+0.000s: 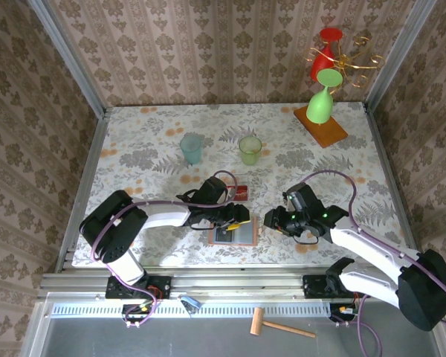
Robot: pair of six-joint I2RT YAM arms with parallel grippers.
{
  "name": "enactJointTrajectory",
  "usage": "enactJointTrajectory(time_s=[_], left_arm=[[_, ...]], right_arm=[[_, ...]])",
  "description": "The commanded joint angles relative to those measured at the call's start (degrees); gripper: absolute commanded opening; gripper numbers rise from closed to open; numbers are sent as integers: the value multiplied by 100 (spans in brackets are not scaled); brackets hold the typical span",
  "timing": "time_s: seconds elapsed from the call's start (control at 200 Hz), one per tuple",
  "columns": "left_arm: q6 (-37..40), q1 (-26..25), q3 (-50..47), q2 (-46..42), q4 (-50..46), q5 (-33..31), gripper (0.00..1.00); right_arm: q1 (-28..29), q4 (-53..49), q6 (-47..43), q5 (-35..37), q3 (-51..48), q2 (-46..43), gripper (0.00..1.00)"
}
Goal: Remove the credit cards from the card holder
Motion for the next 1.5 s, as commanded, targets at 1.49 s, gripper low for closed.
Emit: enactJointTrajectory(time_s=[1.49], left_arm=[[129, 777, -965, -1618, -474, -294, 53]], right_arm=[[-26, 576, -483, -300, 527, 1775, 11]])
